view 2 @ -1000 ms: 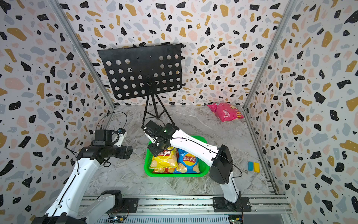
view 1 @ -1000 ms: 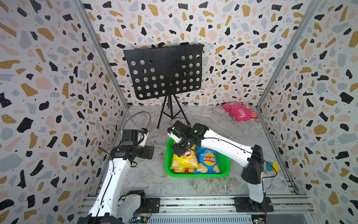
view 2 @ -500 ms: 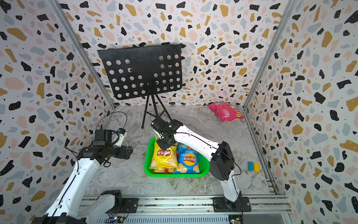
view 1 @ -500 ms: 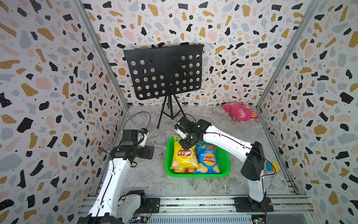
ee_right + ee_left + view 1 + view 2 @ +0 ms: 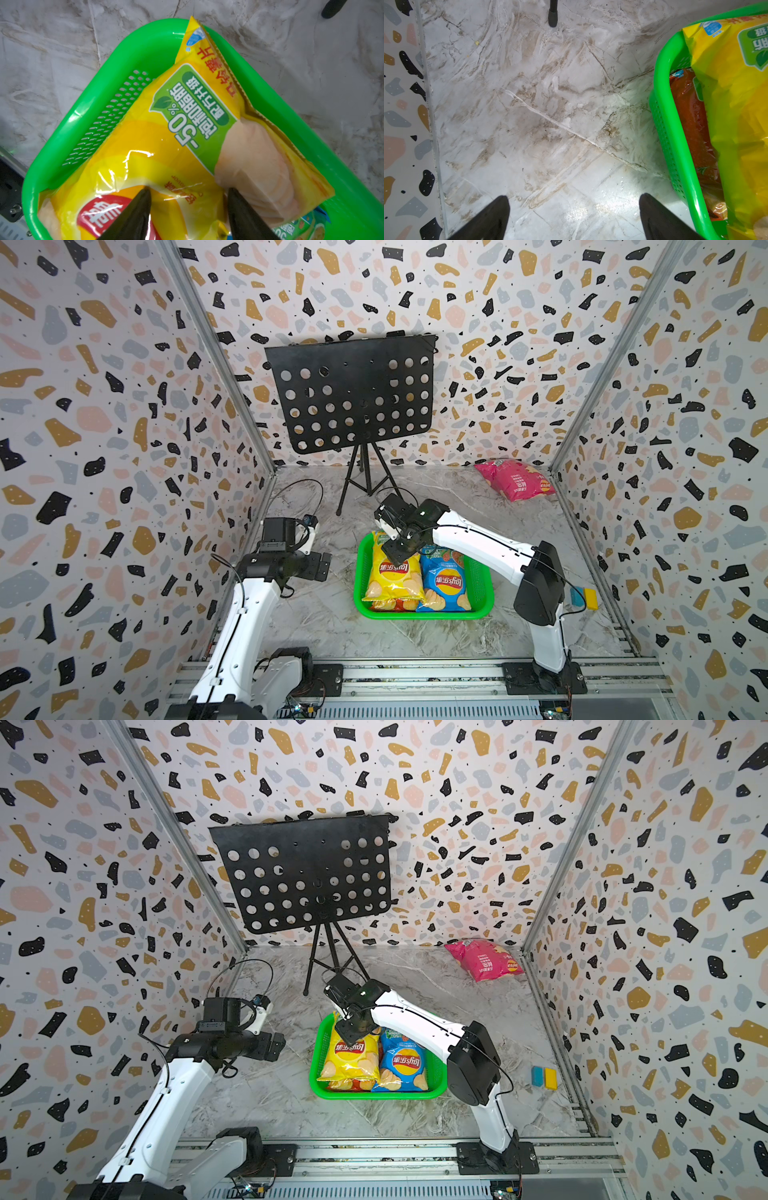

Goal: Put the potato chips into the basket
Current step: Place the potato chip in the basket, then pick up the potato chip from the corner of the board.

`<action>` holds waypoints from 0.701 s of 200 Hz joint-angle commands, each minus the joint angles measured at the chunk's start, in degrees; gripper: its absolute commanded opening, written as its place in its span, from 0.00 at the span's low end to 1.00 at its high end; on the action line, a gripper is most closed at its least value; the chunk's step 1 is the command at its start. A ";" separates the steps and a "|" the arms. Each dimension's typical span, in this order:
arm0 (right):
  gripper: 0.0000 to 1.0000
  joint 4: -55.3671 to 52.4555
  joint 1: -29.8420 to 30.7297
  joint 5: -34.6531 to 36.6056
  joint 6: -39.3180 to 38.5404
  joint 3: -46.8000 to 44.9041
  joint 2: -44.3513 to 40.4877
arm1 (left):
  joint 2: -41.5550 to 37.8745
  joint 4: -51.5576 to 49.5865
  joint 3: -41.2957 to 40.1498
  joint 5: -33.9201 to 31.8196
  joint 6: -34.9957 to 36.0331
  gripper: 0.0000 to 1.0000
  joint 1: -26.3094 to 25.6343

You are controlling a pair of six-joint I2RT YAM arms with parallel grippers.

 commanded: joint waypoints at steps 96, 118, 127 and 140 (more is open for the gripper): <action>0.68 -2.07 -29.21 -9.89 5.94 -5.68 -19.39 | -0.60 0.25 -0.71 1.47 1.11 1.00 0.20; 0.68 6.63 -41.06 -16.76 12.85 -15.23 -22.38 | -0.41 0.44 -0.82 1.25 1.20 1.00 0.20; 0.68 12.22 -46.73 -20.78 17.51 -20.15 -23.07 | -0.17 0.48 -0.86 0.82 1.22 1.00 0.20; 0.68 21.05 -52.83 -24.93 24.30 -27.13 -23.01 | 0.13 0.50 -0.80 0.50 1.22 1.00 0.20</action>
